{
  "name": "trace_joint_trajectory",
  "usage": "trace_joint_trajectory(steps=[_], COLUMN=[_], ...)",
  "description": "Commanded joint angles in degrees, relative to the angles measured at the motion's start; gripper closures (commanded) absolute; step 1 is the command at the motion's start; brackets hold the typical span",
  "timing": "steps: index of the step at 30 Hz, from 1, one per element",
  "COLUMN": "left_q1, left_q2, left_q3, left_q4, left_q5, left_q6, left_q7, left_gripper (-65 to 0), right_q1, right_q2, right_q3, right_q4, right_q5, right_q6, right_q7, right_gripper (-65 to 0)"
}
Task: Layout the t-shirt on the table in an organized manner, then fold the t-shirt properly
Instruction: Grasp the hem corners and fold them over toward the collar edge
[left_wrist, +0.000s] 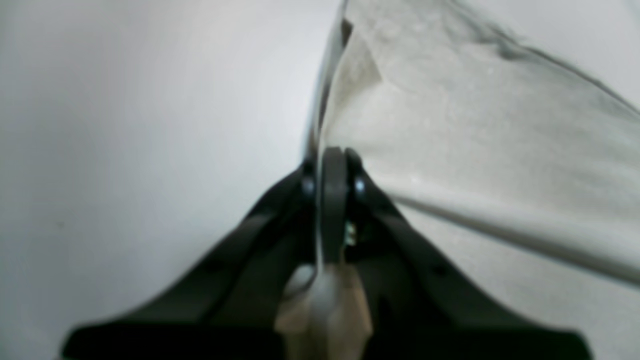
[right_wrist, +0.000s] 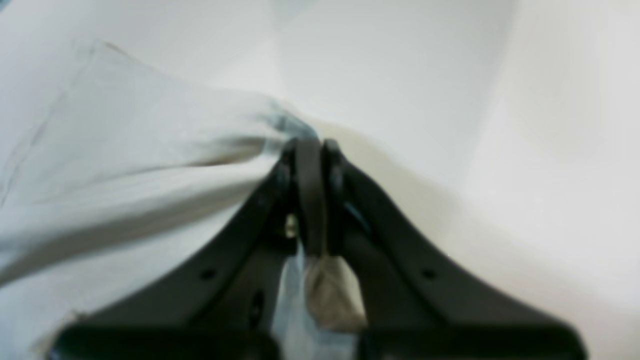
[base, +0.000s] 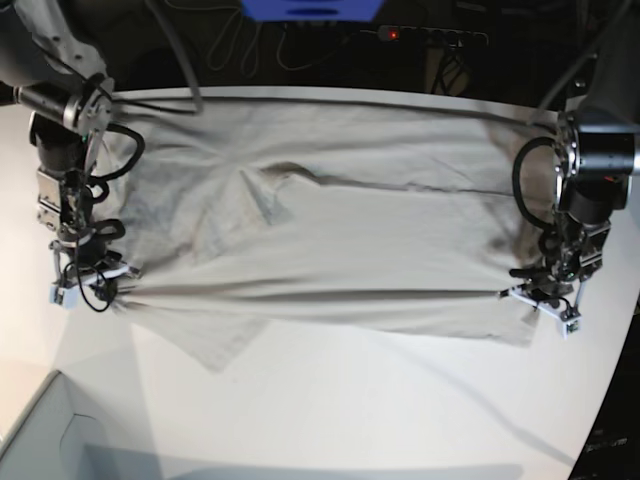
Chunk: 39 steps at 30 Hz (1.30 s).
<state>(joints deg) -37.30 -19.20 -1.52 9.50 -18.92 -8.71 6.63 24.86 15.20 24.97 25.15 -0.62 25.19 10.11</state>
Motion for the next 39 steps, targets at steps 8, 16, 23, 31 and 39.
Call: trace_joint_trajectory(steps=[8, 16, 23, 31, 39], left_q1=[2.2, 14.4, 20.1, 25.9, 31.3], left_q2=[0.0, -2.4, -3.5, -2.2, -1.3], left_q3=[-0.2, -0.1, -1.4, -12.3, -15.2], left_q4=[7.9, 31.1, 41.8, 47.7, 48.0], left_q5=[-0.3, -12.2, -13.3, -13.4, -14.4], left_q6=[0.3, 0.8, 0.8, 0.3, 0.3], left_q7=[1.1, 1.0, 1.1, 1.1, 1.1], left_gripper=[0.0, 0.0, 0.0, 0.0, 0.0], right_q1=[-7.1, -8.9, -15.6, -26.7, -35.4], right_q2=[-4.7, -4.7, -5.0, -6.6, -6.3], right_q3=[-0.1, 0.2, 0.3, 0.4, 0.3], right_q4=[20.9, 21.9, 31.7, 43.6, 46.3], right_q5=[0.8, 0.9, 0.9, 3.7, 8.9], right_q6=[0.0, 0.0, 0.0, 0.1, 0.1], right_q7=[1.8, 1.8, 1.8, 2.3, 2.5], right_gripper=[0.0, 0.0, 0.0, 0.0, 0.0])
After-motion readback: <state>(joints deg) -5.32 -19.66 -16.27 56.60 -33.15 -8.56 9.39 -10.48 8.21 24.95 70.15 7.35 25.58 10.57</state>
